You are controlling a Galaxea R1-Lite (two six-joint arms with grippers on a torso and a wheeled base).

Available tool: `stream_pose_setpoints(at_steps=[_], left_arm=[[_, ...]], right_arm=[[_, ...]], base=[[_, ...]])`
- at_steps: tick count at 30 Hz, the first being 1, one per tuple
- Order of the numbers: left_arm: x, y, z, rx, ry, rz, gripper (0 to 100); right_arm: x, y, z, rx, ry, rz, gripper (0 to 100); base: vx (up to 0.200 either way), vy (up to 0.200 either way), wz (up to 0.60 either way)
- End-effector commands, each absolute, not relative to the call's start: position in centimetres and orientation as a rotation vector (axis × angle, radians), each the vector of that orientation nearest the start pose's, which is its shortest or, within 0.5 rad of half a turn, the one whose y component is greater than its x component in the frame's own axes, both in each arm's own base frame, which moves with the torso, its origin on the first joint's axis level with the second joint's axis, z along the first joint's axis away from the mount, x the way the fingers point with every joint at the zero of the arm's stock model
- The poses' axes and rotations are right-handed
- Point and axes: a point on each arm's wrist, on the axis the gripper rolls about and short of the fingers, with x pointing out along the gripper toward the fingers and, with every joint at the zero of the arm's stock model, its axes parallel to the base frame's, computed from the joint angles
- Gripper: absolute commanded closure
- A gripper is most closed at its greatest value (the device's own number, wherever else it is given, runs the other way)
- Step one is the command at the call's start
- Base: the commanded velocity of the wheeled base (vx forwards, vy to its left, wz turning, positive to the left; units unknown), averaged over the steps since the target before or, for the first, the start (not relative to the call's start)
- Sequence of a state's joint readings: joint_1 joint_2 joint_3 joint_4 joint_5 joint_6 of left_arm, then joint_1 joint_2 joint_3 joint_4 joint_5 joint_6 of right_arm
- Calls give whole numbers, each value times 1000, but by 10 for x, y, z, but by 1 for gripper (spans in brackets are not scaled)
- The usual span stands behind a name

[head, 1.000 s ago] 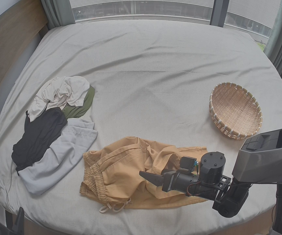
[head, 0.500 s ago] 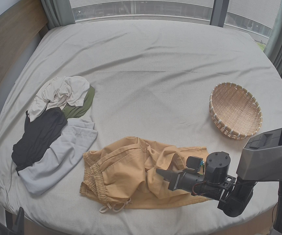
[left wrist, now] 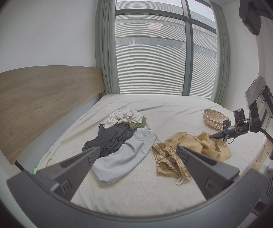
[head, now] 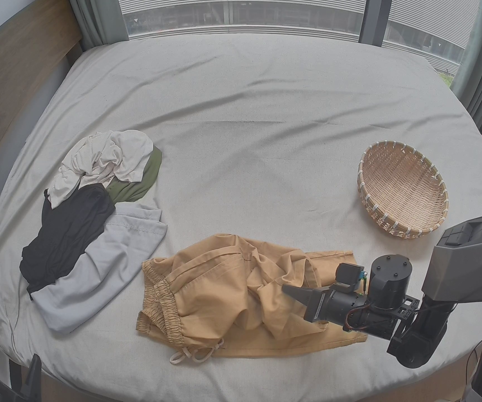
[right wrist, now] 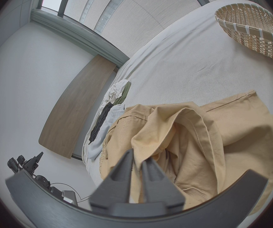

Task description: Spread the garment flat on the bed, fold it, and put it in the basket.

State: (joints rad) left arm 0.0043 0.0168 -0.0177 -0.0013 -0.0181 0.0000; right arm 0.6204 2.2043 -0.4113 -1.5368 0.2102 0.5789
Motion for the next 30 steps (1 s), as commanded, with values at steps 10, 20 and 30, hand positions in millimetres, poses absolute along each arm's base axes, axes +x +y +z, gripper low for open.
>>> stream_pose_setpoints(at_steps=[10,20,30], left_arm=[[-23,0,76,-2,0,-14,0],[-23,0,76,-2,0,-14,0],[-23,0,76,-2,2,-14,0]], right_arm=[[259,216,25,490,453,795,0],[259,218,18,477,470,776,0],[267,217,12,468,441,707,100]], base=[[0,0,0],[0,0,0],[0,0,0]])
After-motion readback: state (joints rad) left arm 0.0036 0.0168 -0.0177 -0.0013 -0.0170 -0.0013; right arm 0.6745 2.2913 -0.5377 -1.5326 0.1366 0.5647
